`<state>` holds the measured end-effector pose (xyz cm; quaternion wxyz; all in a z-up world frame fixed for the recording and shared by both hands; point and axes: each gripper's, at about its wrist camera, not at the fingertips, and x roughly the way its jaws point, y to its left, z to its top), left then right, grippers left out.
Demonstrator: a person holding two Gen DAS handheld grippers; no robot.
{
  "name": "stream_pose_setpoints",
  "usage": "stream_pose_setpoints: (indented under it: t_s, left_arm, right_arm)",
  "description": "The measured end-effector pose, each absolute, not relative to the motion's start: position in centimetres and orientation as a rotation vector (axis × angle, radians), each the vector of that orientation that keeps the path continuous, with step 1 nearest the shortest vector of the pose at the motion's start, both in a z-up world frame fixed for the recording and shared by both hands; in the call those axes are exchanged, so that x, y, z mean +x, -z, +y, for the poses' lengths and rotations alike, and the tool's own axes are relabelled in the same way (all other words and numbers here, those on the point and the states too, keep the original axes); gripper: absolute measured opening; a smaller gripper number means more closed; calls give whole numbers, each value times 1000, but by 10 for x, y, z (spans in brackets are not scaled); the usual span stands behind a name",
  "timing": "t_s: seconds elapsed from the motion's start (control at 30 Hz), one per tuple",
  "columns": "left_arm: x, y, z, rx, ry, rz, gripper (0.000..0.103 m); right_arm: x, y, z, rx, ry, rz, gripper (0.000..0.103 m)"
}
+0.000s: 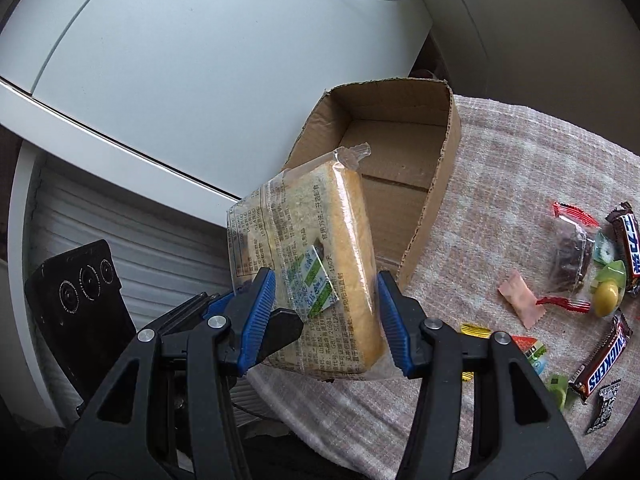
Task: Organize snacks
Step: 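Carry the bread loaf over the cardboard box and lower it inside, then open both grippers to release the loaf and lift away from the box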
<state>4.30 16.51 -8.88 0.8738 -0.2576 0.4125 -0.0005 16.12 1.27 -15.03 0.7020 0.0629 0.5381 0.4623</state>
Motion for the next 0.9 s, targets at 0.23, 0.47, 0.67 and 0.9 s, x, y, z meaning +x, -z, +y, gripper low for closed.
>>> stream_pose_setpoints:
  t_s: [0.23,0.47,0.67,0.9]
  left_arm:
    - [40,96,189,-541,-66,866,54]
    - [38,99,195,-510,-100,878,54]
    - [45,106,198,-462,-141,903,50]
    - [41,105,201,-450,-150,894,48]
  right_arm:
    - [165,163,50,106,-1051,1225,54]
    - [170,169,64,89,-1047,1247,54]
    - [170,167,58,77,-1012,1249,54]
    - [169,160,46,69,-1012,1228,54]
